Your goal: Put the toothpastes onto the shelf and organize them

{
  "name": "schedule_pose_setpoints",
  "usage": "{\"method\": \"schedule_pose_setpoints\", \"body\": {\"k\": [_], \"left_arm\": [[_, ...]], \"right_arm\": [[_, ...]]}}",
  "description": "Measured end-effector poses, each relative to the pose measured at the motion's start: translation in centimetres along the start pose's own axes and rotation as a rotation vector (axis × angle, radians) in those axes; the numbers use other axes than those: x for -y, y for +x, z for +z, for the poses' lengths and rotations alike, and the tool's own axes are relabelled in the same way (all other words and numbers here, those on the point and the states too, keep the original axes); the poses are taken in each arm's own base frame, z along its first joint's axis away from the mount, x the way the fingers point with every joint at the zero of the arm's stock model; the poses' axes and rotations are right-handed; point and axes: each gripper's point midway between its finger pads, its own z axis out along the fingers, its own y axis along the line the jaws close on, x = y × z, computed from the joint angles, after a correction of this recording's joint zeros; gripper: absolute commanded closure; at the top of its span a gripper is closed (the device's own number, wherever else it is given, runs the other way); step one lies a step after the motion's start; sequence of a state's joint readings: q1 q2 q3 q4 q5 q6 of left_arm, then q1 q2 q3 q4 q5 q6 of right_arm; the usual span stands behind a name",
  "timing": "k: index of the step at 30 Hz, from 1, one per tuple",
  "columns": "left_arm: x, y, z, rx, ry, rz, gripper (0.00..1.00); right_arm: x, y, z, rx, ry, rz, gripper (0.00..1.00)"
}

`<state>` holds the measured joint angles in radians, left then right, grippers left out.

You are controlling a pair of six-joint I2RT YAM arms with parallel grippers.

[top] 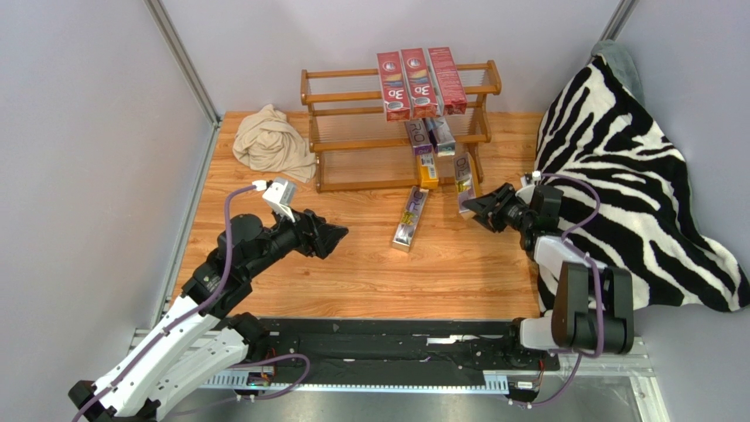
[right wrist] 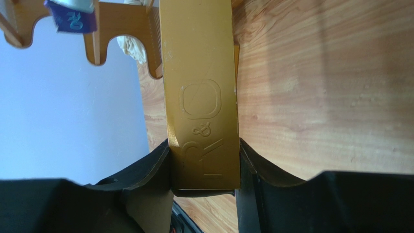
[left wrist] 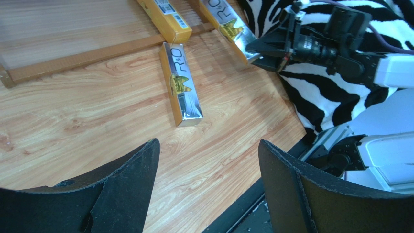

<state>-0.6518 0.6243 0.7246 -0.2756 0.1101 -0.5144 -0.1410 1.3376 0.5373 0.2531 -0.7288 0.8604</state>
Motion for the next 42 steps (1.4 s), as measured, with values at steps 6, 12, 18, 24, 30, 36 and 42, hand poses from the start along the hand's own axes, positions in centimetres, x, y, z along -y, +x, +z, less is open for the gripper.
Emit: {"method": "schedule_pose_setpoints", "body": {"k": [6, 12, 18, 24, 30, 36, 42], "left_arm": [[-0.1, 0.1, -0.8, 0.0, -0.007, 0.0, 0.17], [-0.4, 0.7, -1.4, -0.006, -0.016, -0.002, 0.17], [-0.8, 1.6, -1.9, -0.012, -0.023, -0.009, 0.17], [-1.2, 2.4, -2.1, -0.031, -0.034, -0.019, 0.18], [-1.7, 3.8, -2.6, -0.036, -0.04, -0.044, 0.18], [-2.2, 4.6, -2.9, -0.038, -0.046, -0.062, 0.18], [-2.3, 4.9, -2.9, -0.05, -0.052, -0.067, 0.19]], "right_arm": [[2.2, -1.2, 3.0, -0.032, 0.024, 0.095, 0.92], [1.9, -3.1, 4.4, -0.011, 0.014, 0.127, 0.92], [0.7, -6.7, 6.7, 0.017, -0.028, 0.116, 0.92], [1.5, -7.7, 8.8, 0.005, -0.018, 0.145, 0.92], [0.8, -8.5, 10.7, -0.008, -0.023, 0.133, 0.92], [0.6, -8.9, 12.4, -0.022, -0.033, 0.12, 0.9], [1.3, -8.6, 14.4, -0.048, -0.035, 0.117, 0.87]]}}
